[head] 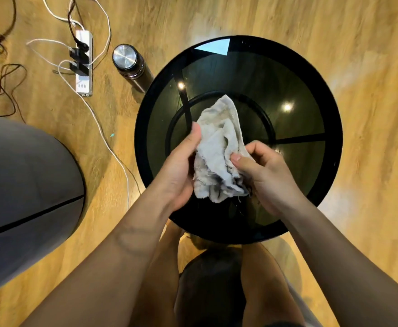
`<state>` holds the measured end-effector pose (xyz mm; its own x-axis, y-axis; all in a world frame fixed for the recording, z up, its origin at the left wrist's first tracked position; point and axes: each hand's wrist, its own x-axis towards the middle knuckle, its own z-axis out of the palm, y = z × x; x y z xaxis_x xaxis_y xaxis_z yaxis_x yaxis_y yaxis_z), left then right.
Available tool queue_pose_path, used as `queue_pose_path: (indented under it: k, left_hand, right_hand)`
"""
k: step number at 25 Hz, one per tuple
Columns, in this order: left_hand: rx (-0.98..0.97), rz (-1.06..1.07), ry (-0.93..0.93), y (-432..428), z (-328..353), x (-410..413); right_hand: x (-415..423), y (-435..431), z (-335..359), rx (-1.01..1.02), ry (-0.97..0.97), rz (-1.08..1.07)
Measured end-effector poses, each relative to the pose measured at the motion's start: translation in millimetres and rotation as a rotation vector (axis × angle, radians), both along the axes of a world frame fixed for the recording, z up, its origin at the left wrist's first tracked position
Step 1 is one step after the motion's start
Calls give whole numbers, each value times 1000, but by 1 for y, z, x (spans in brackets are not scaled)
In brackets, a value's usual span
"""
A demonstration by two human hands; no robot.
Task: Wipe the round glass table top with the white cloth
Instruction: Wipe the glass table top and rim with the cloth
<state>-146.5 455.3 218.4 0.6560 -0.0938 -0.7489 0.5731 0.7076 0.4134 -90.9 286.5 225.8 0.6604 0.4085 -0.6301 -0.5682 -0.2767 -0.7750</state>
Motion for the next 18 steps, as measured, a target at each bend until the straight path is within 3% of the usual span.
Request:
queue_pose_path:
  k: [5,7,9,11,13,17,18]
  left_hand:
    - [270,-45,20,0,-8,-1]
    - [335,-24,8,10,-11,-7]
    - [388,-111,-52,17,-9,-12]
    - [481,-207,-90,17,-7,-14]
    - [515,-170,-117,17,-2,-12]
    - [531,-38,-272,34,15,5]
    - [590,-54,-315,40,19,11]
  right_hand:
    - [6,-4,2,259,137,-329]
    - [13,-7,1,265,190,-541]
    - [16,-8,0,193,166,-588]
    - [19,-7,2,163,95,-486]
    - [26,-8,8,147,33,-327]
    - [45,-18,8,-322,-140,595]
    - [48,-17,7,-331,-115,671]
